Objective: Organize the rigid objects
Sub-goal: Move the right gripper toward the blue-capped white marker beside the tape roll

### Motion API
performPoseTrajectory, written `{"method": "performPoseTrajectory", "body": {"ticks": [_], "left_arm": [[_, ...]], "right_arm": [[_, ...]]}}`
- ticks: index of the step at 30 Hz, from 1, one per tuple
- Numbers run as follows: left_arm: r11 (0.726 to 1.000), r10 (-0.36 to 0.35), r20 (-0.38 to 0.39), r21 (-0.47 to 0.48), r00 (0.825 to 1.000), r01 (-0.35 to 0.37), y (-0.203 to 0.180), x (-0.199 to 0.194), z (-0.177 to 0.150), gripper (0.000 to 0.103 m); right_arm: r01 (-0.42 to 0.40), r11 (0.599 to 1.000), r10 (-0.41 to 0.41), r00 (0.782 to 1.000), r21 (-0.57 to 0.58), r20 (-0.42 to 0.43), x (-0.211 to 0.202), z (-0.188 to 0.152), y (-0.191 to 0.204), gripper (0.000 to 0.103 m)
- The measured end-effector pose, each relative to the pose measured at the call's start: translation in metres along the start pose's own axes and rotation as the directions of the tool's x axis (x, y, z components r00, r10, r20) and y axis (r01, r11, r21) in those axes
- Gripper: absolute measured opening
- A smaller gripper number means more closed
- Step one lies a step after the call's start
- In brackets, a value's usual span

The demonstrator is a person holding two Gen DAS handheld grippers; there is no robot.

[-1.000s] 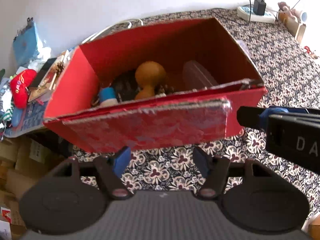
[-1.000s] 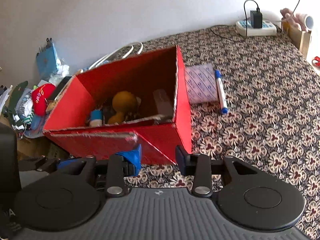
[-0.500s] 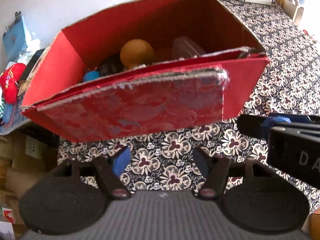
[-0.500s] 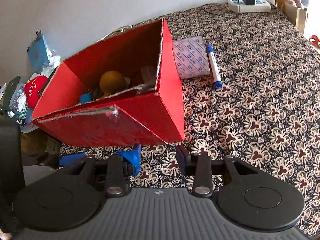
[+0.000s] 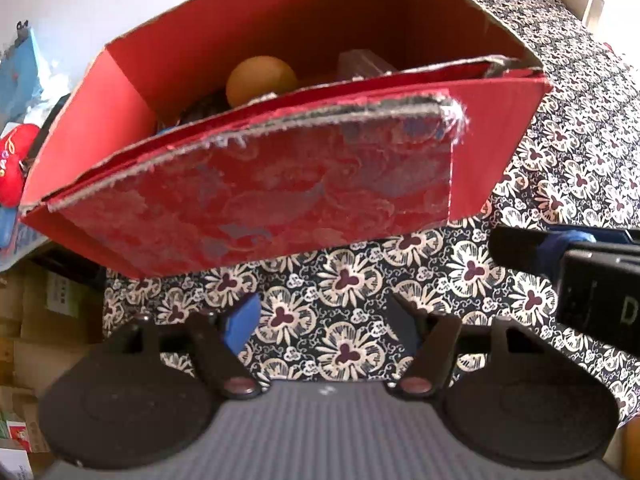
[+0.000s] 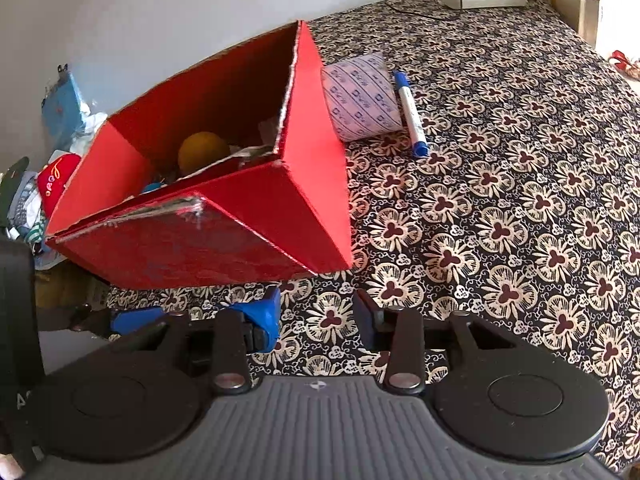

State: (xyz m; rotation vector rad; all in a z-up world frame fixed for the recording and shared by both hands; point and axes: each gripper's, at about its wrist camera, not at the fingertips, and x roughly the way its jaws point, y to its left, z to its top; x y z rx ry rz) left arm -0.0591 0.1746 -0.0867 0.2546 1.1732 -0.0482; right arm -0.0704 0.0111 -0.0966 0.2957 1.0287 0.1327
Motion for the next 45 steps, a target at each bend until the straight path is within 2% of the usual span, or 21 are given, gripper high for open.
{"method": "performPoseTrajectory", "body": {"ticks": [8, 15, 27, 35, 41, 45], "left_arm": [[1.000, -0.010, -0.017, 0.013, 1.000, 0.010, -0.003, 0.009, -0.001, 0.070], [1.000, 0.005, -0.043, 0.008, 0.999, -0.005, -0.013, 0.014, 0.000, 0.070], [1.000, -0.021, -0.044, 0.001, 0.999, 0.021, -0.065, 0.009, 0.003, 0.070], [0.998, -0.047, 0.025, 0.050, 0.999, 0.046, -0.120, -0.002, 0.015, 0.070], [0.995, -0.078, 0.082, 0.072, 0.994, 0.073, -0.154, -0.002, 0.025, 0.070], [0.997, -0.056, 0.137, 0.063, 0.989, 0.048, -0.170, 0.003, 0.035, 0.070]], "right_arm": [[-0.005, 1.000, 0.005, 1.000, 0.024, -0.021, 0.007, -0.003, -0.007, 0.024], [-0.059, 0.998, 0.060, 0.996, 0.019, -0.066, 0.014, -0.001, -0.019, 0.024], [-0.124, 0.992, 0.122, 0.985, -0.009, -0.120, 0.018, 0.021, -0.066, 0.024], [-0.127, 0.992, 0.124, 0.986, -0.020, -0.113, 0.021, 0.041, -0.113, 0.024], [-0.177, 0.983, 0.173, 0.983, -0.048, -0.066, 0.023, 0.071, -0.135, 0.023], [-0.212, 0.976, 0.211, 0.977, -0.051, -0.032, 0.030, 0.094, -0.141, 0.023]]}}
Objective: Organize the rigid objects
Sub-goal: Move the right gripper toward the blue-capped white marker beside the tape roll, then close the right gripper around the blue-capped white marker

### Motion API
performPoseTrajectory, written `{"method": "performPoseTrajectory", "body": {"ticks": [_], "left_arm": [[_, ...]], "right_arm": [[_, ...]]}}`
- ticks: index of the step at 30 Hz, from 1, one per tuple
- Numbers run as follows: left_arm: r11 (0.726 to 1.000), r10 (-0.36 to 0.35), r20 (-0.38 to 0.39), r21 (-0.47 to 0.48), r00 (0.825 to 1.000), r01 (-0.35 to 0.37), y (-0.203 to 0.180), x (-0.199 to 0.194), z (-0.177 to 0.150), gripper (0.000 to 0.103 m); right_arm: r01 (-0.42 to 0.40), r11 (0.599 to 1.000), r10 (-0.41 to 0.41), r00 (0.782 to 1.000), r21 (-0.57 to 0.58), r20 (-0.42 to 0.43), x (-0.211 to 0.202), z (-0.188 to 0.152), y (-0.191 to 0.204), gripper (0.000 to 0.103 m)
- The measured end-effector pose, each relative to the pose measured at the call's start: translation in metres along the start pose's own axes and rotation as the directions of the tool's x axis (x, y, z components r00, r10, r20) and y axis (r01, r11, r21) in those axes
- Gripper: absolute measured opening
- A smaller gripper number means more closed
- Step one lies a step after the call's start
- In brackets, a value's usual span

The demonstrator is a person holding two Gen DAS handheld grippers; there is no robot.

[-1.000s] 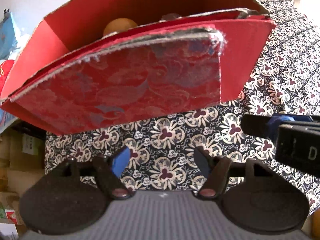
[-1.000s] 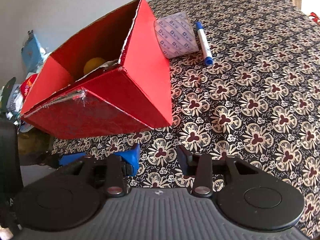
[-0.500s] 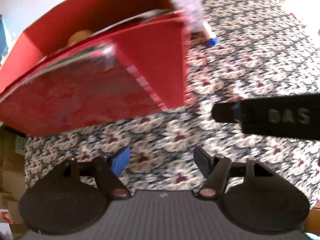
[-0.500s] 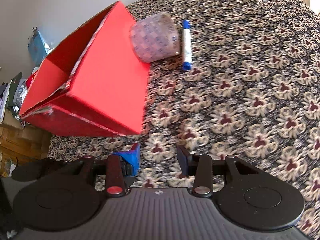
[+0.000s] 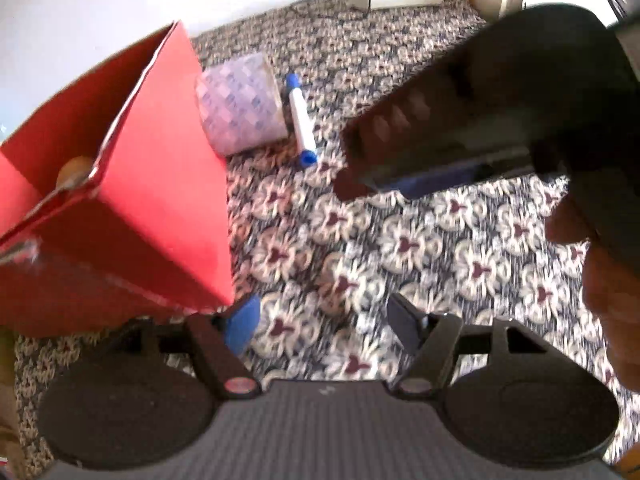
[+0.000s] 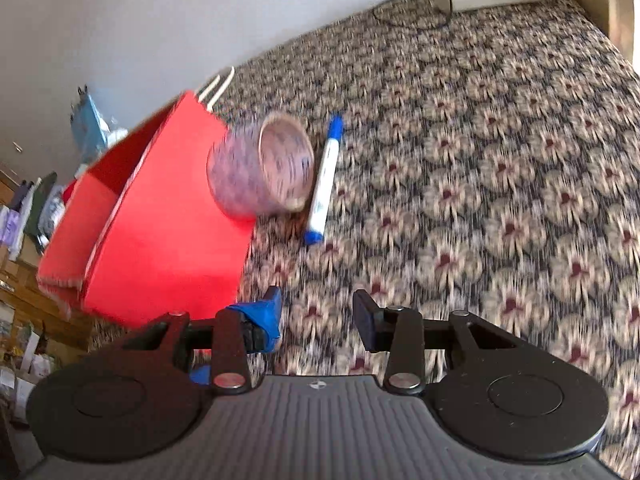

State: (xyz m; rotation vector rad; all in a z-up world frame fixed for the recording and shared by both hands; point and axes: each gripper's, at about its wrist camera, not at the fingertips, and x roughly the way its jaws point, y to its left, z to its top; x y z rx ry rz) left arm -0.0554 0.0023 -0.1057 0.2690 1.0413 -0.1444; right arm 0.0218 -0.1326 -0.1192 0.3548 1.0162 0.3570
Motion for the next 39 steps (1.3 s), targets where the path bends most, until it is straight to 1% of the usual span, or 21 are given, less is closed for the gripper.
{"method": "performPoseTrajectory", "body": {"ticks": [4, 6, 9, 11, 14, 17, 21, 23, 26, 29, 32, 37, 39], "left_arm": [[1.000, 0.020, 0.032, -0.009, 0.999, -0.020, -0.009, 0.009, 0.009, 0.070], [0.999, 0.032, 0.053, -0.007, 0.998, -0.031, -0.011, 0.013, 0.013, 0.070], [0.999, 0.044, 0.077, -0.010, 0.996, -0.043, -0.012, 0.018, 0.018, 0.070], [0.999, 0.040, 0.085, -0.021, 0.996, -0.038, -0.011, 0.021, 0.021, 0.070], [0.999, 0.029, 0.102, -0.039, 0.994, -0.025, -0.007, 0.023, 0.024, 0.070], [0.999, 0.019, 0.113, -0.046, 0.993, -0.014, -0.008, 0.024, 0.024, 0.069], [0.999, 0.013, 0.111, -0.042, 0.994, -0.008, -0.008, 0.028, 0.022, 0.068], [0.999, 0.014, 0.107, -0.041, 0.994, -0.009, -0.009, 0.030, 0.022, 0.067], [0.999, 0.010, 0.099, -0.043, 0.995, -0.006, -0.008, 0.034, 0.022, 0.065], [0.999, 0.010, 0.098, -0.042, 0.995, -0.006, -0.007, 0.036, 0.024, 0.064], [0.999, 0.015, 0.105, -0.038, 0.994, -0.011, -0.006, 0.035, 0.027, 0.063], [1.000, 0.003, 0.118, -0.022, 0.993, 0.000, -0.005, 0.038, 0.034, 0.060], [1.000, -0.012, 0.120, -0.008, 0.993, 0.013, -0.008, 0.038, 0.035, 0.058]], "right_arm": [[-0.009, 1.000, 0.010, 0.999, -0.014, 0.041, 0.010, 0.023, -0.006, 0.022], [0.022, 0.999, -0.019, 0.998, -0.040, 0.059, 0.020, 0.034, -0.007, 0.022], [0.037, 0.995, -0.030, 0.997, -0.090, 0.072, 0.035, 0.051, -0.004, 0.021], [0.054, 0.989, -0.041, 0.995, -0.139, 0.088, 0.046, 0.059, 0.001, 0.019], [0.083, 0.977, -0.062, 0.992, -0.198, 0.109, 0.060, 0.068, 0.006, 0.017], [0.082, 0.972, -0.060, 0.993, -0.220, 0.104, 0.072, 0.075, 0.005, 0.014], [0.105, 0.955, -0.073, 0.990, -0.278, 0.122, 0.086, 0.081, 0.013, 0.008], [0.116, 0.952, -0.083, 0.988, -0.284, 0.127, 0.090, 0.084, 0.017, 0.006], [0.135, 0.947, -0.108, 0.988, -0.293, 0.107, 0.100, 0.085, 0.016, 0.001], [0.168, 0.921, -0.132, 0.983, -0.350, 0.125, 0.101, 0.080, 0.020, 0.000], [0.188, 0.909, -0.147, 0.980, -0.372, 0.135, 0.096, 0.072, 0.019, 0.000], [0.159, 0.922, -0.123, 0.985, -0.353, 0.122, 0.073, 0.057, 0.003, 0.000], [0.138, 0.937, -0.108, 0.988, -0.320, 0.110, 0.061, 0.049, -0.005, 0.000]]}}
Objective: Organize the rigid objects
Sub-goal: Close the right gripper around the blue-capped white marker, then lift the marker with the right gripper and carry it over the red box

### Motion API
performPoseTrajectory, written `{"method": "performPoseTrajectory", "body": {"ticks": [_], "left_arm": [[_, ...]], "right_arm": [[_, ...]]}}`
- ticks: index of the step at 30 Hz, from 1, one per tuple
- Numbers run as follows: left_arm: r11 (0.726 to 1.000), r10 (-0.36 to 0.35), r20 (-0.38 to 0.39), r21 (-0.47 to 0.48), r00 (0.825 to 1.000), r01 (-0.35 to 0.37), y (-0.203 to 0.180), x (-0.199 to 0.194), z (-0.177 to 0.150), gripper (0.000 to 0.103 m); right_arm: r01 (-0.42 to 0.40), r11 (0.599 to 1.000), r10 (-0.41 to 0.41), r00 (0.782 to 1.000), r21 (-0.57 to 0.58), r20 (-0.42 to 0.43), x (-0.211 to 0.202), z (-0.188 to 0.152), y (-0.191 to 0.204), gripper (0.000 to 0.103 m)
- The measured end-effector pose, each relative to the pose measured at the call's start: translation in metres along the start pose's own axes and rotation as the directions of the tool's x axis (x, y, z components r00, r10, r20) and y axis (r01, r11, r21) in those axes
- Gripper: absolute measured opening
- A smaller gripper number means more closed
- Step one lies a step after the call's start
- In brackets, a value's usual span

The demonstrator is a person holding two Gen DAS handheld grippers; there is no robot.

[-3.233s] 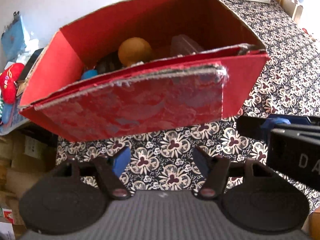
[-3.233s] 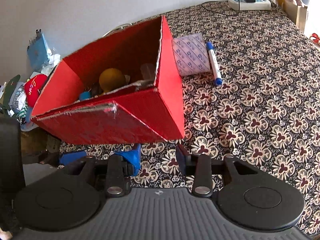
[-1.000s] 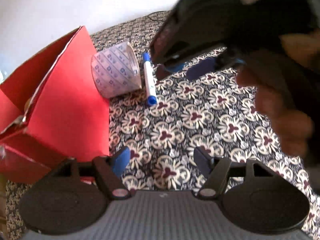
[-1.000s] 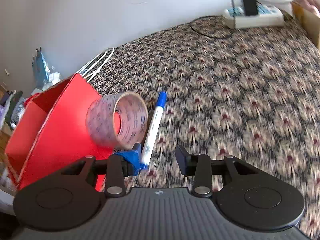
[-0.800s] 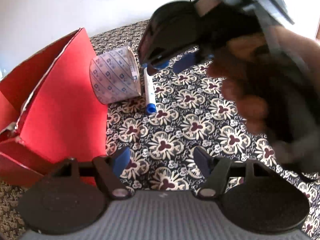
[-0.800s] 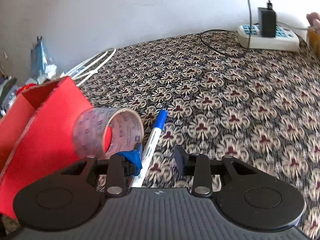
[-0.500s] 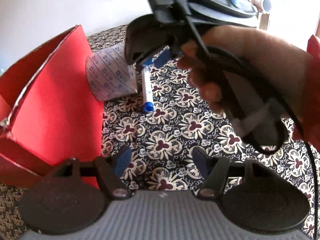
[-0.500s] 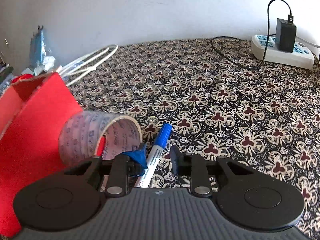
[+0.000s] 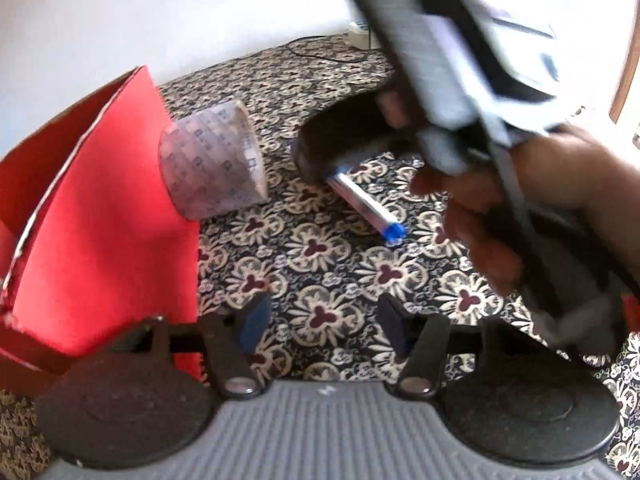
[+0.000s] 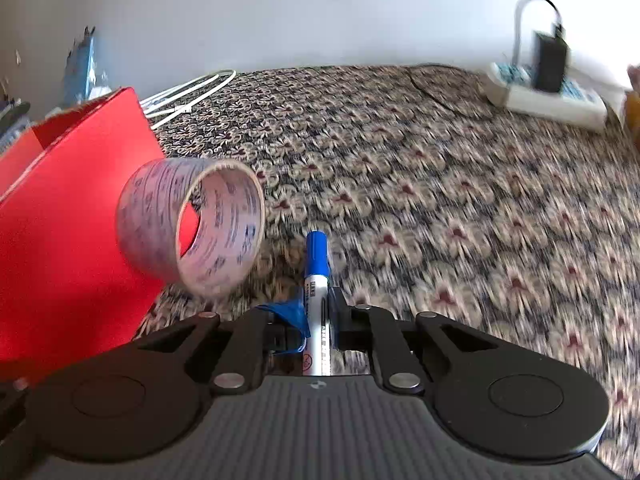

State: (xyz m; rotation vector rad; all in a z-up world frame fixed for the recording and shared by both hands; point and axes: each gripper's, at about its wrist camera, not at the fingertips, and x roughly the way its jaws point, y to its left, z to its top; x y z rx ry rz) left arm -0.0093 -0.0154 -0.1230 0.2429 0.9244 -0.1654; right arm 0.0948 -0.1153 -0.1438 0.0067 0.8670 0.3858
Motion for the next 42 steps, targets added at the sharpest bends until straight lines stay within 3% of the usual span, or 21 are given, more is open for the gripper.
{"method": "performPoseTrajectory", "body": {"ticks": [8, 13, 16, 24, 30, 32, 36, 39, 41, 42], "left_arm": [[0.992, -0.099, -0.005, 0.074, 0.995, 0.099, -0.027, -0.005, -0.007, 0.054], [0.986, -0.127, -0.018, 0.102, 0.992, 0.128, -0.038, -0.013, -0.018, 0.045], [0.976, -0.208, -0.041, 0.054, 0.977, 0.210, -0.035, -0.023, -0.024, 0.044], [0.949, -0.315, -0.033, -0.026, 0.948, 0.315, -0.027, -0.039, -0.026, 0.045], [0.905, -0.413, 0.000, -0.111, 0.911, 0.410, -0.012, -0.049, -0.023, 0.052], [0.910, -0.405, 0.000, -0.099, 0.914, 0.403, -0.015, -0.050, -0.023, 0.052], [0.939, -0.340, -0.030, -0.066, 0.940, 0.337, -0.025, -0.041, -0.022, 0.048], [0.952, -0.304, -0.056, -0.043, 0.951, 0.302, -0.031, -0.034, -0.023, 0.036], [0.954, -0.300, -0.077, -0.047, 0.951, 0.297, -0.031, -0.030, -0.024, 0.018], [0.955, -0.297, -0.078, -0.054, 0.952, 0.293, -0.031, -0.029, -0.025, 0.018]], "right_arm": [[-0.116, 0.972, 0.133, 0.989, 0.206, -0.070, -0.047, -0.043, -0.021, 0.000], [-0.160, 0.913, 0.210, 0.973, 0.375, -0.096, -0.064, -0.063, -0.040, 0.000], [-0.180, 0.888, 0.235, 0.969, 0.423, -0.082, -0.067, -0.069, -0.048, 0.000], [-0.199, 0.843, 0.266, 0.962, 0.499, -0.066, -0.071, -0.077, -0.055, 0.000], [-0.215, 0.807, 0.295, 0.954, 0.549, -0.059, -0.084, -0.093, -0.065, 0.000], [-0.226, 0.798, 0.309, 0.949, 0.559, -0.058, -0.085, -0.096, -0.066, 0.000], [-0.241, 0.792, 0.332, 0.941, 0.561, -0.065, -0.089, -0.105, -0.062, 0.000], [-0.249, 0.783, 0.346, 0.936, 0.570, -0.067, -0.087, -0.109, -0.059, 0.000], [-0.253, 0.778, 0.353, 0.933, 0.575, -0.067, -0.087, -0.111, -0.055, 0.000], [-0.256, 0.776, 0.356, 0.932, 0.577, -0.066, -0.089, -0.113, -0.054, 0.000]]}}
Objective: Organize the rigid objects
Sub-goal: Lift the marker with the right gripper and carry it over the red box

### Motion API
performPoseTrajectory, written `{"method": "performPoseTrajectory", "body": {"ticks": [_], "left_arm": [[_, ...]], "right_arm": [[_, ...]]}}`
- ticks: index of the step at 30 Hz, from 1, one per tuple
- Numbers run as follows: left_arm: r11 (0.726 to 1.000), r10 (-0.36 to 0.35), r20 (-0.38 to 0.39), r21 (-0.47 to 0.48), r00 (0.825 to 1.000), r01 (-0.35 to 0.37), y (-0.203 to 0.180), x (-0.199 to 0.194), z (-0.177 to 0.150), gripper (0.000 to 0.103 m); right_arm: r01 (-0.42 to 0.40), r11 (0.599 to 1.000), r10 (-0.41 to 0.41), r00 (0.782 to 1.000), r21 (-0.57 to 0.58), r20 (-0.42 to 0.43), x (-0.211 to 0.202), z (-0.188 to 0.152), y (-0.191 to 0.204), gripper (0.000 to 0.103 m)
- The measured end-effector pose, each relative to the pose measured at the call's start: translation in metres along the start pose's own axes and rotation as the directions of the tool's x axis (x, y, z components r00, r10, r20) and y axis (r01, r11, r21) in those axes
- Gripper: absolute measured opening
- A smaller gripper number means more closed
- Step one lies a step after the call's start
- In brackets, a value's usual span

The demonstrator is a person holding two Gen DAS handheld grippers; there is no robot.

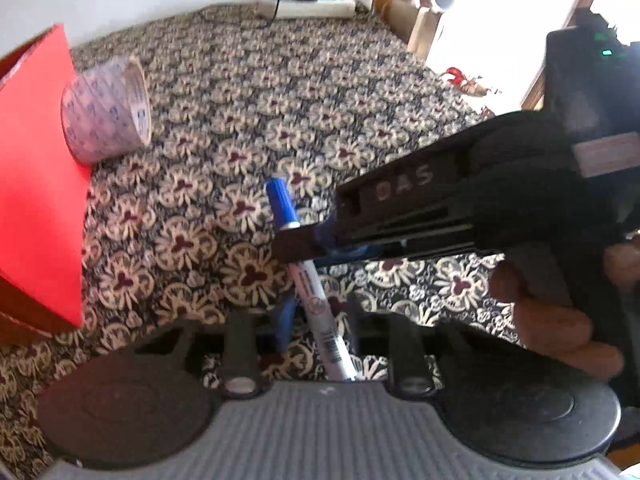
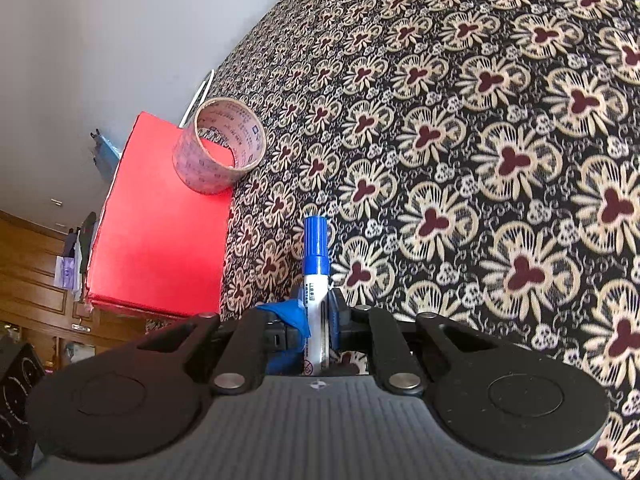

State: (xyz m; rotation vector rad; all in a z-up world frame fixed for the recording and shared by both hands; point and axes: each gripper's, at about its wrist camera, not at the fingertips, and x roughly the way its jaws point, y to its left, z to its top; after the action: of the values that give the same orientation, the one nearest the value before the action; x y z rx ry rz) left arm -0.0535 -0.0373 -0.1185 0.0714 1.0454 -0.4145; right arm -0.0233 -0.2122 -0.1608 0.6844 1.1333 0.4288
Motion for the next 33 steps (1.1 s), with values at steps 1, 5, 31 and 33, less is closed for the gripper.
{"method": "performPoseTrajectory", "body": {"ticks": [1, 5, 31, 33], "left_arm": [[1.000, 0.004, 0.003, -0.003, 1.000, -0.004, 0.000, -0.001, -0.001, 0.016], [1.000, 0.012, 0.002, -0.014, 1.000, -0.012, 0.001, -0.003, -0.005, 0.014], [0.994, 0.010, 0.290, 0.102, 0.957, -0.042, 0.066, -0.150, -0.006, 0.014], [0.993, 0.007, 0.327, 0.109, 0.945, -0.045, 0.081, -0.164, 0.000, 0.015]], "right_arm": [[-0.002, 1.000, 0.002, 1.000, 0.001, -0.002, -0.001, -0.001, 0.000, 0.000], [0.004, 1.000, -0.004, 1.000, 0.000, -0.009, -0.003, -0.007, 0.001, 0.000], [-0.105, 0.979, 0.139, 0.970, -0.174, 0.197, 0.003, -0.015, 0.166, 0.000], [-0.111, 0.972, 0.157, 0.962, -0.206, 0.222, 0.001, -0.011, 0.182, 0.000]]}}
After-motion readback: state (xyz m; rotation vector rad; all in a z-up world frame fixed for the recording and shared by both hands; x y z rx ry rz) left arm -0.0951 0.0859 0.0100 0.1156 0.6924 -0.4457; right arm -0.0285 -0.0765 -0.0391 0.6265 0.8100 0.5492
